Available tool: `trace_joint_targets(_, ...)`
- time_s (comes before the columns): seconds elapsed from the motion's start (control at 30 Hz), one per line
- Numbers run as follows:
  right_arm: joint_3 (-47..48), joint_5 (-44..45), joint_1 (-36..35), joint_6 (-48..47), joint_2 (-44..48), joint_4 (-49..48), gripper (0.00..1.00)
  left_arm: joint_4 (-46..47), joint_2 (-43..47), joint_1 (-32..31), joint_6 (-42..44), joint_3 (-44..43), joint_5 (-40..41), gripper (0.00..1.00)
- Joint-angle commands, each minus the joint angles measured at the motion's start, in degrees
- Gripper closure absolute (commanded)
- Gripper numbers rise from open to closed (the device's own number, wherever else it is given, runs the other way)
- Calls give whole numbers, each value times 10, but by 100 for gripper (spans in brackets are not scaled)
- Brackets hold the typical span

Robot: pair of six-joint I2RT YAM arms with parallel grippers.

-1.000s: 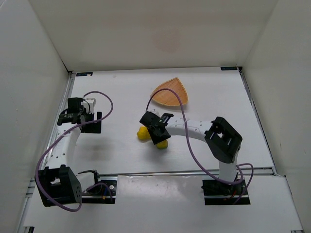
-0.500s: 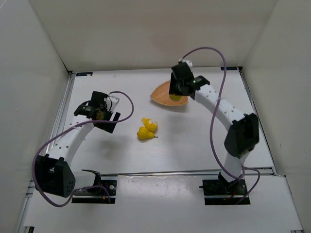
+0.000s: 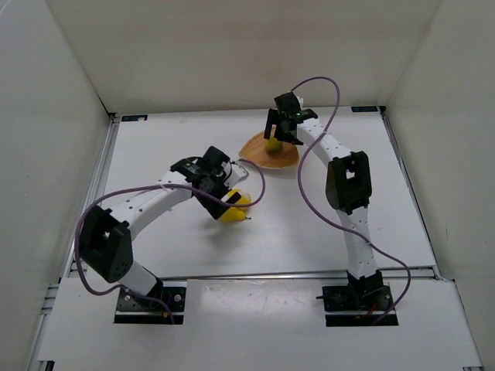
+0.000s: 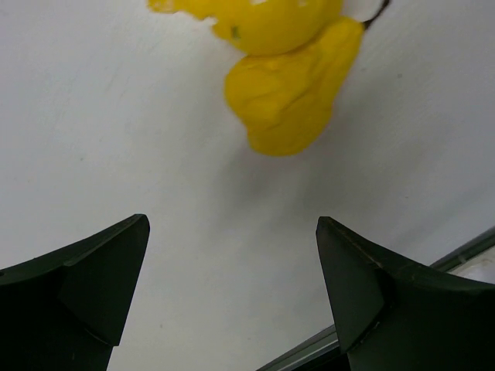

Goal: Place and organize the fake fruits in the fruit bowl

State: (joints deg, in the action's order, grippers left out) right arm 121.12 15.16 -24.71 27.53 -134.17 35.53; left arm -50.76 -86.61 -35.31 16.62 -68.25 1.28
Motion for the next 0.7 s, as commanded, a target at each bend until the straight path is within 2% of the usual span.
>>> trace_joint_targets(0.0, -10, -20, 5, -24, 90, -38, 0, 19, -15, -44, 3, -25, -27, 0)
trace_joint_targets(0.1, -47, -26, 5, -34, 151, -45, 0, 44, -49, -62, 9, -25, -27, 0)
trace_joint_targets(0.3, -218, -14, 5, -41, 306, -75, 0, 73, -135, -62, -4, -47, 23, 0)
trace_joint_targets(0.47, -320, -14, 5, -29, 408, -92, 0, 87, -168, -62, -4, -64, 18, 1)
trace_joint_targets(0.5, -333, -7, 5, -29, 420, -92, 0, 87, -175, -62, -4, -64, 13, 12)
trace_joint_targets(0.57, -367, -1, 5, -23, 452, -92, 0, 87, -175, -62, -4, -50, 7, 23)
trace_joint_targets(0.6, -377, 5, 5, -23, 462, -92, 0, 81, -168, -62, -4, -43, 2, 33)
trace_joint_targets(0.67, -401, 5, 10, -23, 486, -98, 0, 75, -151, -62, 3, -23, -17, 44)
